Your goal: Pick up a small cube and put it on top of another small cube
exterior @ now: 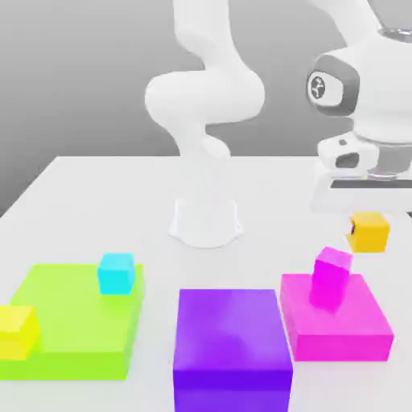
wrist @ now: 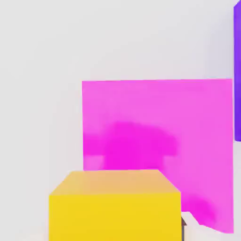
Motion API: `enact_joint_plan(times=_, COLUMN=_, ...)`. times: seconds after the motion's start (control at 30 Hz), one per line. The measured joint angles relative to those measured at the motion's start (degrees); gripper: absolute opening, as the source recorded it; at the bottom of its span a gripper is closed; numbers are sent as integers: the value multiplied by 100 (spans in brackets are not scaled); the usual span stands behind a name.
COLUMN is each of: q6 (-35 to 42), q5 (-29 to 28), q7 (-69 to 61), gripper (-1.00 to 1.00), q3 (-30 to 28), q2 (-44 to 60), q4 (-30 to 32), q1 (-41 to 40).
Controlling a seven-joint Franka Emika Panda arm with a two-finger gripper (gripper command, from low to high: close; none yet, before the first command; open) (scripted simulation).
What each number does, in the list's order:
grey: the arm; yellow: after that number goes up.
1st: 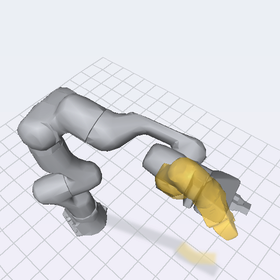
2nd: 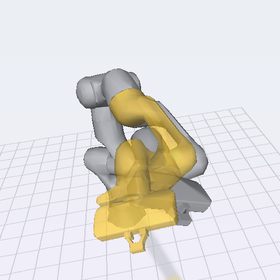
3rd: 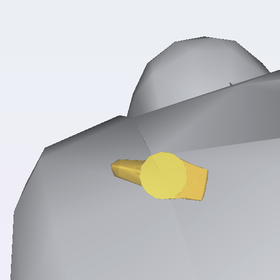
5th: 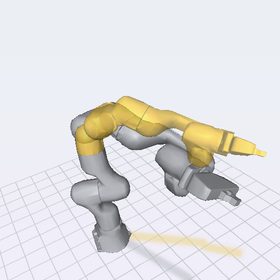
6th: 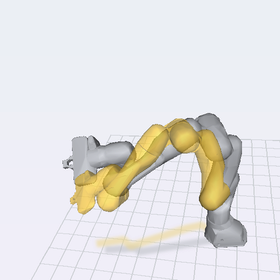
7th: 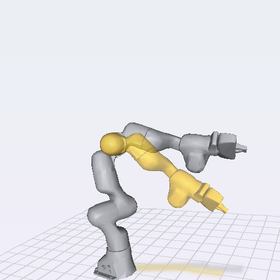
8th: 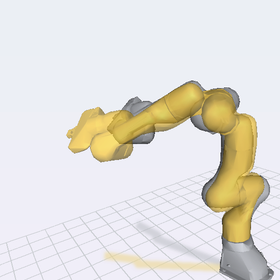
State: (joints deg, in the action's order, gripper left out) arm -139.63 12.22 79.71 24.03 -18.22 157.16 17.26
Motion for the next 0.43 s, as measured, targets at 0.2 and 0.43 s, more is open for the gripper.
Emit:
enact_joint_plan(times=0.2, q6=-403, q5=175, q7=383, gripper=-100, q3=159, q2=-175, q4=557, q1=34)
enact_joint_plan(times=0.43, q6=-1240, q5=11, q7=541, gripper=100, q3=313, q2=525, q4=700, q1=-82)
